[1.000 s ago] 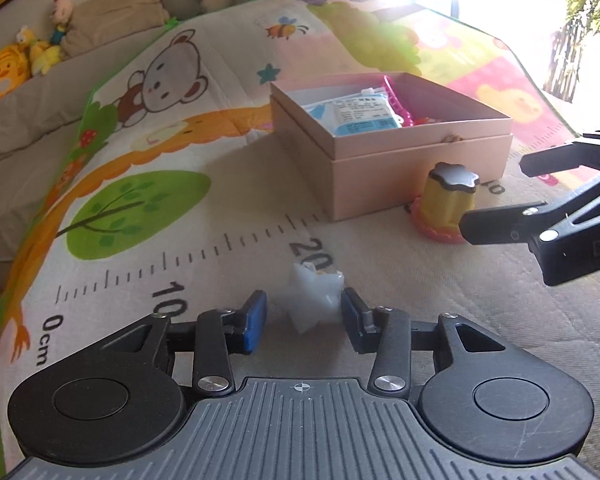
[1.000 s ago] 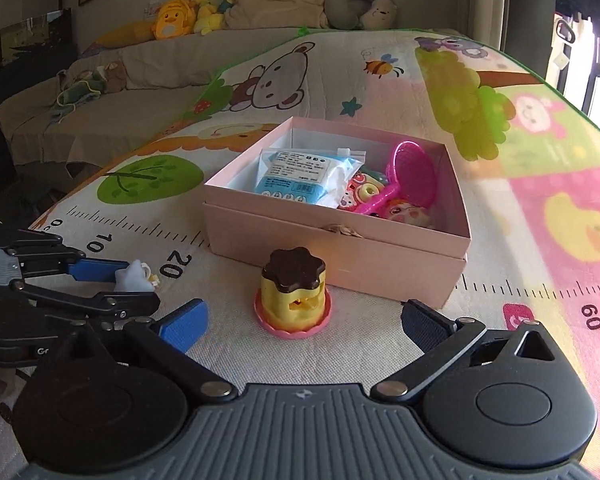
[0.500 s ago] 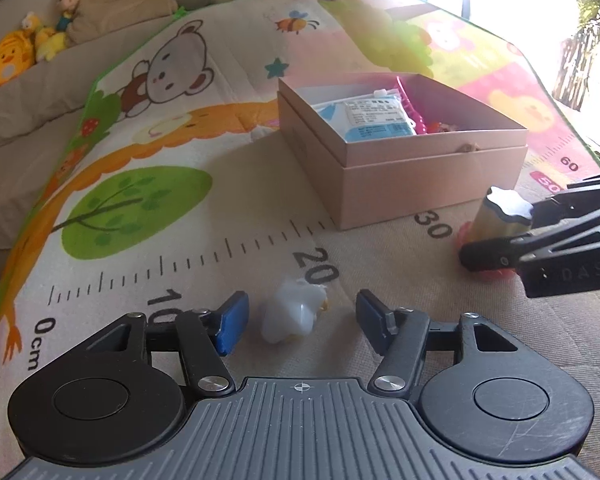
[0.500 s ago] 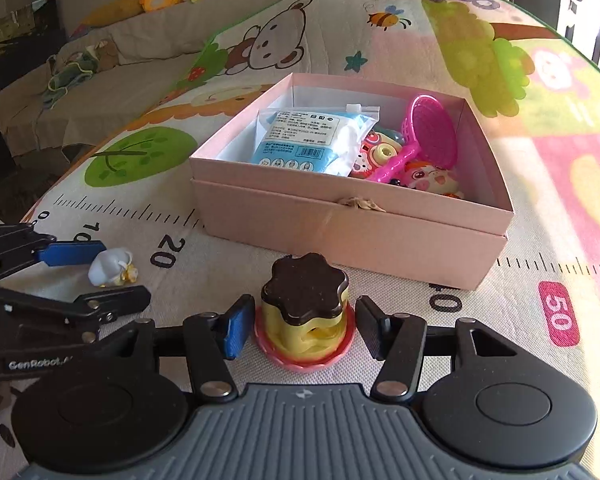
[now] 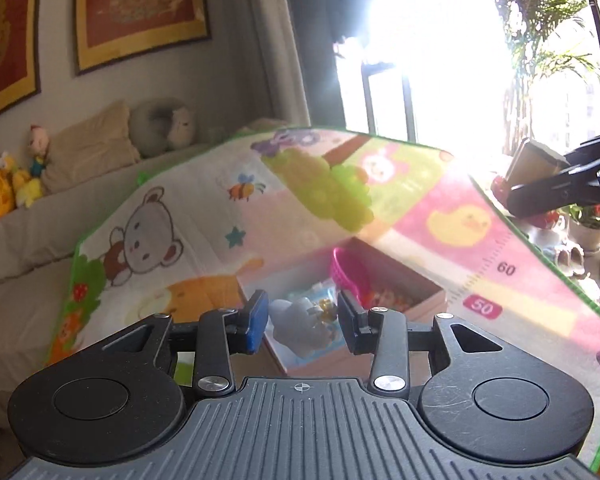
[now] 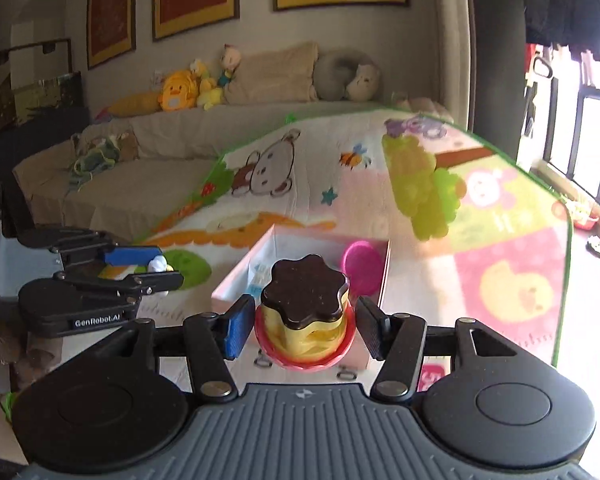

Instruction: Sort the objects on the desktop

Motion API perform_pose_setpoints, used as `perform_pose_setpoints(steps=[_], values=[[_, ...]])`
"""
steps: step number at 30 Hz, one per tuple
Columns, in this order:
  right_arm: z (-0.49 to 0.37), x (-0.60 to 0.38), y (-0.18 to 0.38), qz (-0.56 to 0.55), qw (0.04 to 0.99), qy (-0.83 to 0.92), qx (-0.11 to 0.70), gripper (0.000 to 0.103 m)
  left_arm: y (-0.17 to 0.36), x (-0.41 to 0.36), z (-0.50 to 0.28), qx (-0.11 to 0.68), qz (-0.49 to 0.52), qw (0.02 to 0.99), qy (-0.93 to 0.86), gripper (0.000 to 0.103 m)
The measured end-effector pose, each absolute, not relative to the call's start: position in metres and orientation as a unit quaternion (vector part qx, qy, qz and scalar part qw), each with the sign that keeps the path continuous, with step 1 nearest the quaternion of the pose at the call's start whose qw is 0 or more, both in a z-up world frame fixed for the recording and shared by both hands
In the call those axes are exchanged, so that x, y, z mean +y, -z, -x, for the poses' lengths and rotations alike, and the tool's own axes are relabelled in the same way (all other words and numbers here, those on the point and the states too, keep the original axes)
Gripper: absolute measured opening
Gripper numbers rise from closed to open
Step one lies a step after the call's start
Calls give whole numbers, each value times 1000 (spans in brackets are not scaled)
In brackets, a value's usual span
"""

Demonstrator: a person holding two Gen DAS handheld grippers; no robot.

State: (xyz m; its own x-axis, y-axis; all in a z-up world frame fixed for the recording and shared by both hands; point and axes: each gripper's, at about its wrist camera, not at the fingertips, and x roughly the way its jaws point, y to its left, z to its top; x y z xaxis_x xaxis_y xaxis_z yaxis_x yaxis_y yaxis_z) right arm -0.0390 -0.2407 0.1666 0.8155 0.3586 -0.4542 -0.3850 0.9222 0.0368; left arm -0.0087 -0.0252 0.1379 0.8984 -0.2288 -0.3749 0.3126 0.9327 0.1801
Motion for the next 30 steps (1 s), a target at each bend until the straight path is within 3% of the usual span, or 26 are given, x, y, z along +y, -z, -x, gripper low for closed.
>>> perform_pose_setpoints(steps=[4,5,6,8,12,20,21,22,23,30], values=[[8,-247,-208,17,967,-175,184,56,-152,-55,-37,160,-109,970,150,43],[-7,-246,-214,11,968,-172,183,56,-150,-61,-51,164,-98,970,152,49],[-19,-245,-217,6,968,-169,185,56,-147,-65,-61,171,-91,969,152,64],[-40,-243,-219,-4,968,-160,193,56,-138,-64,-72,186,-77,969,140,77],[-61,-246,-211,-12,967,-152,205,56,-108,-42,-57,217,-65,966,126,94],[-106,-223,-186,-40,948,-182,259,55,-39,6,-26,316,-34,946,73,96],[-115,-215,-182,-48,942,-194,269,50,-36,9,-25,320,-27,944,71,97],[-124,-206,-179,-56,938,-203,276,27,-34,12,-24,322,-22,944,71,97],[-136,-195,-174,-61,932,-214,286,20,-32,13,-23,325,-19,943,72,98],[-186,-149,-132,-64,928,-183,320,20,-26,16,-14,327,-16,941,82,102]])
